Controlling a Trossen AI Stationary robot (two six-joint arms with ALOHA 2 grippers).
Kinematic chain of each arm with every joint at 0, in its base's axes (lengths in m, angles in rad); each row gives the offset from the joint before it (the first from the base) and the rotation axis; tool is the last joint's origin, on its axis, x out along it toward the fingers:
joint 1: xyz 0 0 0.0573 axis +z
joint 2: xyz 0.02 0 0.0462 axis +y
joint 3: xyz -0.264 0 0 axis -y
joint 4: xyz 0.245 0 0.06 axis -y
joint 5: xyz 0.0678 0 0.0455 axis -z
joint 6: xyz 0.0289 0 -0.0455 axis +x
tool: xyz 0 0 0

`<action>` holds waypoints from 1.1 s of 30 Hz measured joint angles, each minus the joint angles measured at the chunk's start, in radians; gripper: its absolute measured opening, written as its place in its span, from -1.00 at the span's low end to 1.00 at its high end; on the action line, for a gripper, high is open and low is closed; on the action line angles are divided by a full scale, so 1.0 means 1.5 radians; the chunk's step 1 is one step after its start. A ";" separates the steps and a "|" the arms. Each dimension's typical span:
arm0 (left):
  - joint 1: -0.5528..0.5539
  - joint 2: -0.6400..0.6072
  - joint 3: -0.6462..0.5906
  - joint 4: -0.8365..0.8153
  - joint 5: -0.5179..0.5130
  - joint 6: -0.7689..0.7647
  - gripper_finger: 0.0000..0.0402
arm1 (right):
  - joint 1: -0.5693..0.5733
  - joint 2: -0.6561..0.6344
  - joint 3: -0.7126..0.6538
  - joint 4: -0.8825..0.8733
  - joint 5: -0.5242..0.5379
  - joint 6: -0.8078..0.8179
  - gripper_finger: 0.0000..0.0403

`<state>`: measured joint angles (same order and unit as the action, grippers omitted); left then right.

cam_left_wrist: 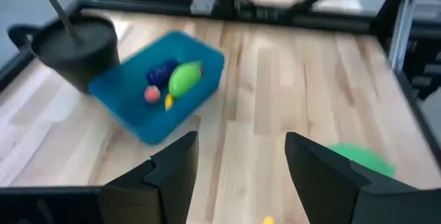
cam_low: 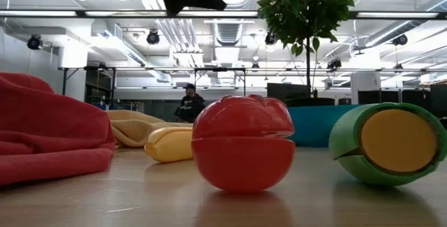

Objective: Pick and placing Produce into tupperware
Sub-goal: Put the banana into the blue bin

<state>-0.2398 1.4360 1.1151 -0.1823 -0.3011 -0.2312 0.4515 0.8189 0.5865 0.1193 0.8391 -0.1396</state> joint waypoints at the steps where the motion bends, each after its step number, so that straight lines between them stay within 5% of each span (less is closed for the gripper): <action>1: 0.000 -0.004 -0.006 0.018 0.000 0.000 0.01 | 0.000 -0.004 0.000 0.004 0.000 -0.006 0.18; 7: -0.001 0.008 -0.009 0.064 0.025 0.021 0.04 | 0.000 -0.021 0.000 0.015 0.000 -0.021 0.18; 14: -0.005 0.054 0.018 0.055 0.060 -0.096 0.27 | 0.000 -0.034 0.000 0.018 0.000 -0.067 0.18; 33: -0.037 0.071 0.030 -0.125 0.057 -0.429 0.15 | 0.000 -0.035 0.008 0.018 0.000 -0.107 0.18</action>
<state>-0.2957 1.5431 1.1598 -0.3698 -0.2162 -0.8742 0.4515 0.7662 0.5983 0.1467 0.8387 -0.3006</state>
